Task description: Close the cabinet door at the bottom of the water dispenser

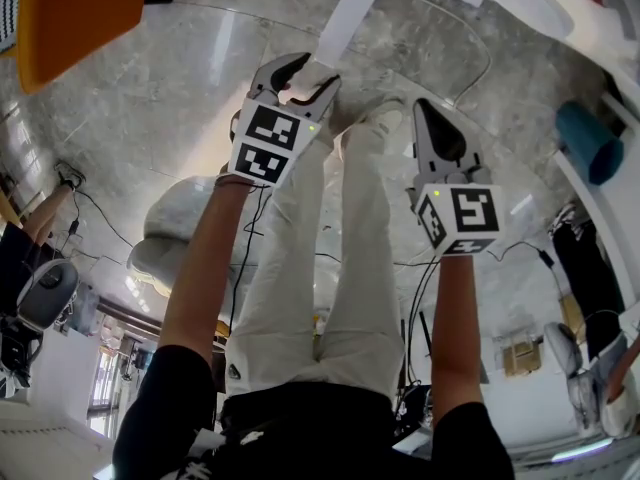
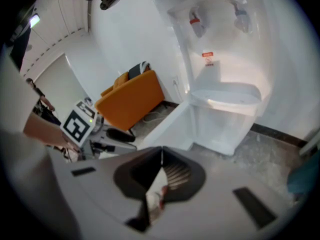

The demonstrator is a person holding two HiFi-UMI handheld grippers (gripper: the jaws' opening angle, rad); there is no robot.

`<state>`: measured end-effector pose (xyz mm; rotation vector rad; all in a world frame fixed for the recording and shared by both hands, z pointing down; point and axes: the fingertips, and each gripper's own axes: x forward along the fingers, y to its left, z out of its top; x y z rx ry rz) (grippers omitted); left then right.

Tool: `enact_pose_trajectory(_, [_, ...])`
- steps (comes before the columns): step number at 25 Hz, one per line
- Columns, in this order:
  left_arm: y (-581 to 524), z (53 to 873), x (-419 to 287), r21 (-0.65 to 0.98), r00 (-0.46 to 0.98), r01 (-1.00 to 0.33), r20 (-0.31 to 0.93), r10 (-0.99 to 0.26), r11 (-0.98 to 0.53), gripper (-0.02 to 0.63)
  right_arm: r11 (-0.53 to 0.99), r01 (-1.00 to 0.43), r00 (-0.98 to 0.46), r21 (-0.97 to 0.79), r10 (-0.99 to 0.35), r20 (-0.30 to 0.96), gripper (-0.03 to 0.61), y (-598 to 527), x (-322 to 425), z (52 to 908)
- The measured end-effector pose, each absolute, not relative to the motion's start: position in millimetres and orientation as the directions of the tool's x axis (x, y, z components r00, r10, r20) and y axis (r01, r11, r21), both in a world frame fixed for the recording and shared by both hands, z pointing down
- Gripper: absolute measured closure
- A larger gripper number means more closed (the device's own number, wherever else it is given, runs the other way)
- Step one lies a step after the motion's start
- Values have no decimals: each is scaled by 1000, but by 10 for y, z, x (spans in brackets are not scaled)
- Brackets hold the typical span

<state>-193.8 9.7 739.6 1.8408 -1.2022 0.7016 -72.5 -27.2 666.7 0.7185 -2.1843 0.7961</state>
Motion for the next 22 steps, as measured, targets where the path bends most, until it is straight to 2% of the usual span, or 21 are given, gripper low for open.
enact_pose_trajectory(6, [103,7580,-1914,345,398,-917,807,-436,-199,354,655,-680,-608,-330,-253,752,543,-280,-730,6731])
enact_pose_trajectory(22, [70,7706,-1711,344,416,-906,825,-382,-245,354,623,-711,-590,-326,-275,759,543,-263,-508,6828])
